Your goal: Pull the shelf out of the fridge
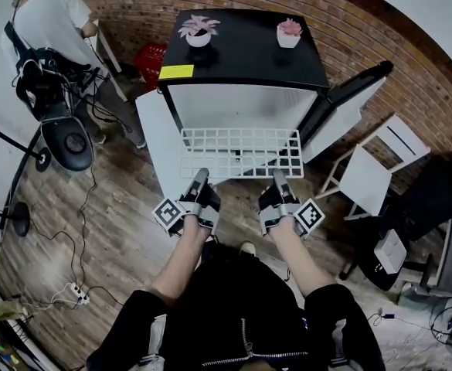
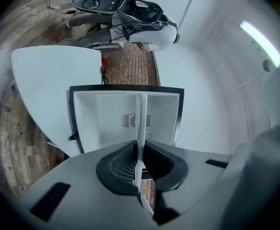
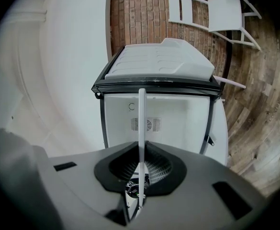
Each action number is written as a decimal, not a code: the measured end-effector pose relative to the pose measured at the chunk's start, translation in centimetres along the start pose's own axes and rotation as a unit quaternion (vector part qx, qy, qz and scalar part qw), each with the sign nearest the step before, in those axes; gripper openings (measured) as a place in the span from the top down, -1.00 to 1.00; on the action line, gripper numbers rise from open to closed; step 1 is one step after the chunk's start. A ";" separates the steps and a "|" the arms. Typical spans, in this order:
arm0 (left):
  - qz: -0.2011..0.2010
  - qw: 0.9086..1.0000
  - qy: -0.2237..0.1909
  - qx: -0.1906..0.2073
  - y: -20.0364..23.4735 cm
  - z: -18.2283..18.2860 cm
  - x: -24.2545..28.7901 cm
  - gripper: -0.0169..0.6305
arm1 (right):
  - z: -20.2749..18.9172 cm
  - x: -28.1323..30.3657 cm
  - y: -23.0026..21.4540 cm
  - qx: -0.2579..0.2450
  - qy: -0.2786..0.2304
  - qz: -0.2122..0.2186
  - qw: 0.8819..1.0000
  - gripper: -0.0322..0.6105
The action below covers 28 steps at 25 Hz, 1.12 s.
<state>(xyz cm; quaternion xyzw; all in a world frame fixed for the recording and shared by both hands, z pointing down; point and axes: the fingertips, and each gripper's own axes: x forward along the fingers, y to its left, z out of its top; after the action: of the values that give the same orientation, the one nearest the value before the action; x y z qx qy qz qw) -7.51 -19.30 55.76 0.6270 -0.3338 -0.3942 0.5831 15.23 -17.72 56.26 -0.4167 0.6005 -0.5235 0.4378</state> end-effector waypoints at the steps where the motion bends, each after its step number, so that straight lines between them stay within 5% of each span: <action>1: 0.001 1.000 0.000 0.000 0.1 0.0 -0.1 0.82 | -0.1 -0.1 -0.1 0.003 -0.001 0.000 1.000 0.80; 28: 0.009 1.000 0.010 0.011 -0.3 -1.2 -1.5 0.82 | -0.2 -2.0 -0.3 -0.002 0.010 0.000 1.000 0.79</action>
<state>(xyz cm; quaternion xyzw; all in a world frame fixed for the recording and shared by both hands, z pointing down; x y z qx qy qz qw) -7.21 -17.36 55.59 0.6345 -0.3377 -0.3790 0.5829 15.54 -15.82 56.80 -0.4123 0.6060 -0.5264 0.4308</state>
